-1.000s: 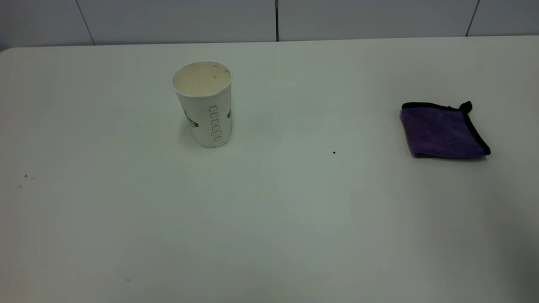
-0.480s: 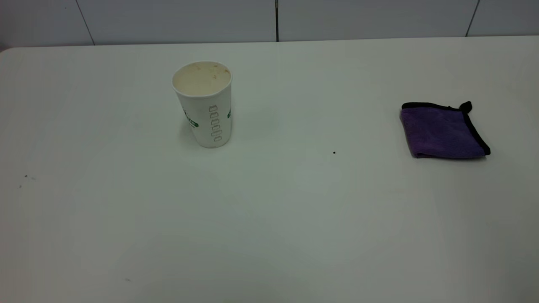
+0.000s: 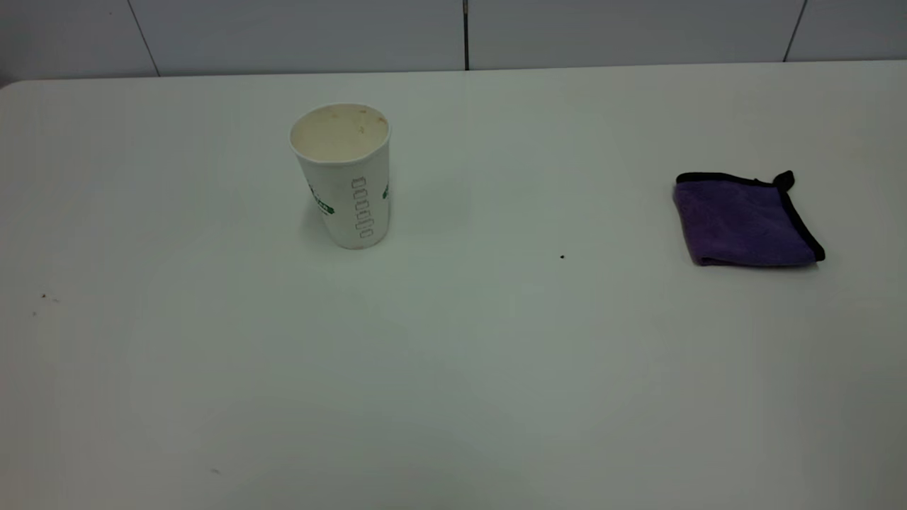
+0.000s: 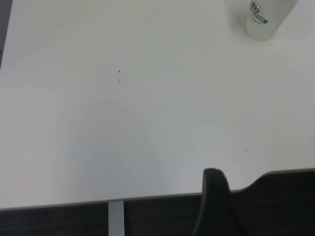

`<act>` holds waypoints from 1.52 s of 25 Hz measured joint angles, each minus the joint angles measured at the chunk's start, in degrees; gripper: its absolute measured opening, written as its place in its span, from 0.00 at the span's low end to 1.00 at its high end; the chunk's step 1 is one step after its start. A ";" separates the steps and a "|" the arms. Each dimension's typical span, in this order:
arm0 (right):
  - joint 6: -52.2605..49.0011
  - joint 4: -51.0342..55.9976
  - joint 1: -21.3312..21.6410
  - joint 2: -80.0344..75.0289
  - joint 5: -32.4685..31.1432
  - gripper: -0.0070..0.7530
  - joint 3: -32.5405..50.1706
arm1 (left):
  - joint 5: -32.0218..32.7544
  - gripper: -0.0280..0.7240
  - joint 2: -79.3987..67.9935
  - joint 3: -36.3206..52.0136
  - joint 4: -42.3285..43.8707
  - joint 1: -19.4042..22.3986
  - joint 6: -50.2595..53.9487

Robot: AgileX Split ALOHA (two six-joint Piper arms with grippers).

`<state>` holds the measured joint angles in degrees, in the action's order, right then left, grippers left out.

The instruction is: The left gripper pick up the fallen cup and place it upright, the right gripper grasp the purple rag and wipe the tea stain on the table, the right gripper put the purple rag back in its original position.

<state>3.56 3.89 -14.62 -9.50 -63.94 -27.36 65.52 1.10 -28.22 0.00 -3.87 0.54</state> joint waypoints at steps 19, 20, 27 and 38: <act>0.00 0.33 15.83 10.32 -0.44 0.70 0.00 | 0.00 0.74 0.00 0.00 0.00 0.00 0.00; -0.07 0.35 16.13 10.42 -0.44 0.70 0.00 | 0.00 0.74 0.00 0.00 0.00 0.00 0.00; -0.07 0.40 16.47 10.42 -0.44 0.70 0.00 | 0.00 0.74 0.00 0.00 0.00 0.00 0.00; -0.07 0.40 16.48 10.42 -0.44 0.70 0.00 | 0.00 0.74 0.00 0.00 0.00 0.00 0.00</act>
